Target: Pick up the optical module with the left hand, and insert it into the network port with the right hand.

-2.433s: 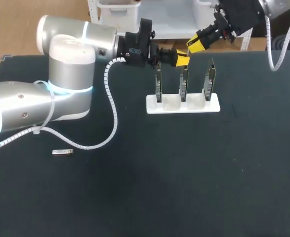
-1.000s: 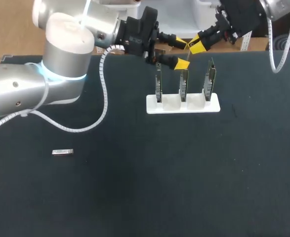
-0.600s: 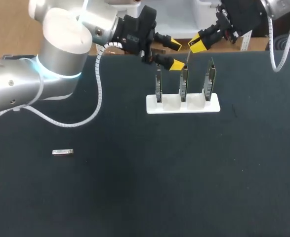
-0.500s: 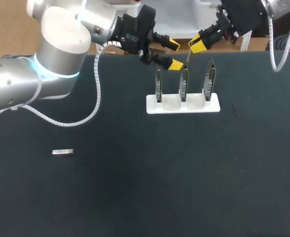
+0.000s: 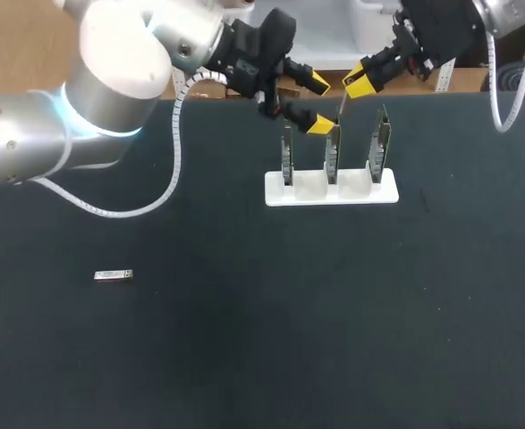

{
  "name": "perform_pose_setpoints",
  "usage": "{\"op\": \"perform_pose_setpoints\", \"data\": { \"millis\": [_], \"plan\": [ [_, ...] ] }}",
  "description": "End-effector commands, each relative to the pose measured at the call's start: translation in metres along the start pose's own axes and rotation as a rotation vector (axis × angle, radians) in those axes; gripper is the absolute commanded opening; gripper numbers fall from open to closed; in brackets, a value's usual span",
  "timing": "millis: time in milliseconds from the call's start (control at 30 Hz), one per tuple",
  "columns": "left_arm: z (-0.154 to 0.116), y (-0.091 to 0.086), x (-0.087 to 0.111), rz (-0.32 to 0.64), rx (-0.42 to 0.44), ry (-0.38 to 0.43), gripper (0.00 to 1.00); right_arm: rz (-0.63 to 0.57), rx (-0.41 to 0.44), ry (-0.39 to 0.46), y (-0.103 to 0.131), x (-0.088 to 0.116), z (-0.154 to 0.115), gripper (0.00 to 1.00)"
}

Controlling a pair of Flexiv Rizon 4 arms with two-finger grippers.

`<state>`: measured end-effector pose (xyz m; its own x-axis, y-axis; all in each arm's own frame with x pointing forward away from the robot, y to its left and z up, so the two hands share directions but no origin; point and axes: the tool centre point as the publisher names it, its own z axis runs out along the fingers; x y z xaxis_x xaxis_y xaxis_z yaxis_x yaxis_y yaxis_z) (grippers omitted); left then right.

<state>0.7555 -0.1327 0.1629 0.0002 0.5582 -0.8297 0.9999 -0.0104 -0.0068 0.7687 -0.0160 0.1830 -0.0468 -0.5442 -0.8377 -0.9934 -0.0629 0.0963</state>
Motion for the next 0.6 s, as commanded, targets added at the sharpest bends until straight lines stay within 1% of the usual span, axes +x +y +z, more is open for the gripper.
{"op": "perform_pose_setpoints", "data": {
  "millis": [33,600],
  "plan": [
    [0.0020,0.0023,-0.0010,0.001,0.003,-0.004,1.00,-0.002,0.010,-0.002,0.0050,0.0001,0.0004,0.00],
    [0.0039,0.0027,-0.0004,-0.005,0.005,-0.004,1.00,-0.001,0.016,0.005,0.0087,-0.0004,-0.0001,0.00]
  ]
}}
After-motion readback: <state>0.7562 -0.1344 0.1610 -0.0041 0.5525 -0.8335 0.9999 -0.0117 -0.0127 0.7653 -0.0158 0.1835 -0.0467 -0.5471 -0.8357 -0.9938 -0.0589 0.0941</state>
